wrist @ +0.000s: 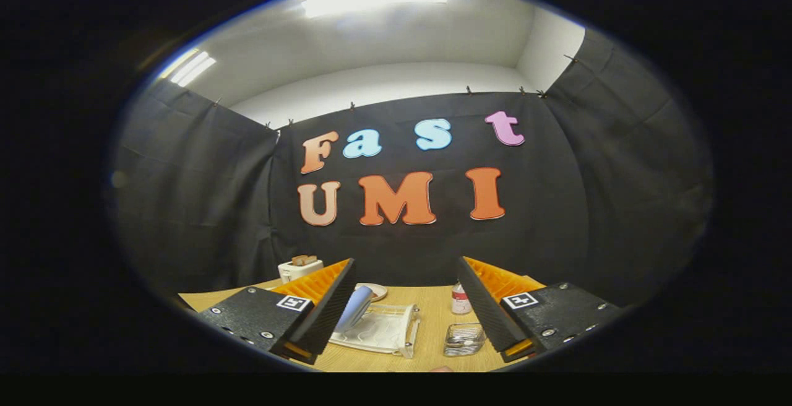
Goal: Take the plate from the dish rack, then take the spoon from the basket and place it into the plate.
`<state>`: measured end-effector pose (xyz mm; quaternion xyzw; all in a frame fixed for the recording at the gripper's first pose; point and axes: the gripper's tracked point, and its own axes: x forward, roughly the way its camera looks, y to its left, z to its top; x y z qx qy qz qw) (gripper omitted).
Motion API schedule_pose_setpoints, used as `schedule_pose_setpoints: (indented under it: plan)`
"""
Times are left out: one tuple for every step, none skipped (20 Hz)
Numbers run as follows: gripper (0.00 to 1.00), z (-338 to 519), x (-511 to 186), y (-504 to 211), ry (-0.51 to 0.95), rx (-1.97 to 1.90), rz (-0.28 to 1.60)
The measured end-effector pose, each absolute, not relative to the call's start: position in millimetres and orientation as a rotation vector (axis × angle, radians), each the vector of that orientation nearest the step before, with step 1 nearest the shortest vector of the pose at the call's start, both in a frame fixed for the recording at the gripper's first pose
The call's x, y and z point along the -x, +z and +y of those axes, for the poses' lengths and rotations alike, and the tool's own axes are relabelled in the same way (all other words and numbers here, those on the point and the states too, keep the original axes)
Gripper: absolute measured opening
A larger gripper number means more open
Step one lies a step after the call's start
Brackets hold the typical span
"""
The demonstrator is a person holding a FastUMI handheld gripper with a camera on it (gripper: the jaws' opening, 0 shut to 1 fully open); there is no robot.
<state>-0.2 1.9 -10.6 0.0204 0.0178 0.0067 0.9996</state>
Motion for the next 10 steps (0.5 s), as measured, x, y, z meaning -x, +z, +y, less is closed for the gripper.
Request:
schedule_pose_setpoints:
  plan:
    - [0.97, 2, -2, -10, 0.013, -0.038, 0.035]
    - [0.97, 3, -3, -10, 0.013, -0.036, 0.035]
    - [0.97, 4, -6, -9, 0.016, -0.036, 0.038]
    - [0.97, 7, -8, -12, 0.021, -0.038, 0.048]
    - [0.97, 11, -12, -14, 0.031, -0.041, 0.061]
    - [0.96, 16, -15, -17, 0.045, -0.047, 0.076]
    - [0.96, 21, -20, -20, 0.059, -0.054, 0.093]
    - [0.97, 25, -26, -23, 0.072, -0.061, 0.114]
    - [0.97, 29, -31, -26, 0.084, -0.071, 0.140]
    - [0.97, 34, -37, -30, 0.099, -0.082, 0.165]
